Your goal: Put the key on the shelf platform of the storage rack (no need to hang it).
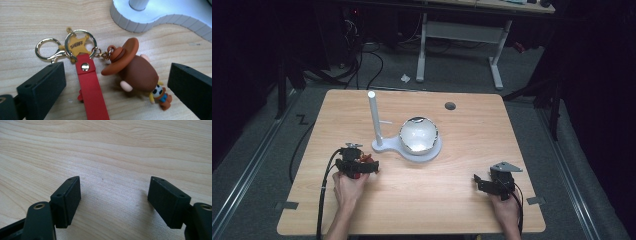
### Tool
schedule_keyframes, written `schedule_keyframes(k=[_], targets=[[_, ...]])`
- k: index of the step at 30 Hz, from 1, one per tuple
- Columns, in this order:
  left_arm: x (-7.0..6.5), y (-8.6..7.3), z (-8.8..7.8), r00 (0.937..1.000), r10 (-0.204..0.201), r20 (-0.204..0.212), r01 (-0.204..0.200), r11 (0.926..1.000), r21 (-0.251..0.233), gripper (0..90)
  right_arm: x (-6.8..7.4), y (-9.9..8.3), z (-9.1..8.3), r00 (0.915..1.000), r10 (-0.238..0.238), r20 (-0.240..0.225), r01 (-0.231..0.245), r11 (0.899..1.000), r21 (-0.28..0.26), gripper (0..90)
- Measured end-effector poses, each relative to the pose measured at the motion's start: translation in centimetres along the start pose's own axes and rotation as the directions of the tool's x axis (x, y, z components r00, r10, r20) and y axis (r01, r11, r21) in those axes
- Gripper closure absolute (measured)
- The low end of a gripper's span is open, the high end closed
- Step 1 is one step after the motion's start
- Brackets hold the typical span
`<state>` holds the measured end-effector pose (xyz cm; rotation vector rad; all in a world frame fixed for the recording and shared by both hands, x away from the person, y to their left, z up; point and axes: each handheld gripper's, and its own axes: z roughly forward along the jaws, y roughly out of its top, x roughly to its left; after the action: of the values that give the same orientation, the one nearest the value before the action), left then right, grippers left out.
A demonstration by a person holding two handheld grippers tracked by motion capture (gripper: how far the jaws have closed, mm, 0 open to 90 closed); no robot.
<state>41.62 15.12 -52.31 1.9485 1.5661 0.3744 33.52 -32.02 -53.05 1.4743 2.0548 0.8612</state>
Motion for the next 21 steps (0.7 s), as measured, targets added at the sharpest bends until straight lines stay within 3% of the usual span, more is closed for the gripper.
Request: schedule_keyframes(k=[9,10,13,21], targets=[[-0.48,-0.06,-0.15,0.9983,0.034,-0.048,-0.035,0.9992,-0.019,24.3,0.0,-0.01,-0.01,1.0,-0.003,0.0,0.003,1.0,0.0,26.9],[-0.59,-0.13,-0.2,0.996,0.049,-0.076,-0.05,0.9986,-0.018,27.9,0.01,-0.01,-0.01,1.0,-0.004,0.0,0.004,1.0,0.0,26.9],[-0.45,-0.19,-0.39,0.994,0.062,-0.09,-0.064,0.9978,-0.017,36.8,0.01,-0.02,-0.01,1.0,-0.004,0.001,0.004,1.0,0.001,26.8],[0.16,-0.23,-0.79,0.9944,0.071,-0.078,-0.073,0.997,-0.024,57.6,0.01,-0.02,-0.02,1.0,-0.005,0.001,0.005,1.0,0.001,26.9]])
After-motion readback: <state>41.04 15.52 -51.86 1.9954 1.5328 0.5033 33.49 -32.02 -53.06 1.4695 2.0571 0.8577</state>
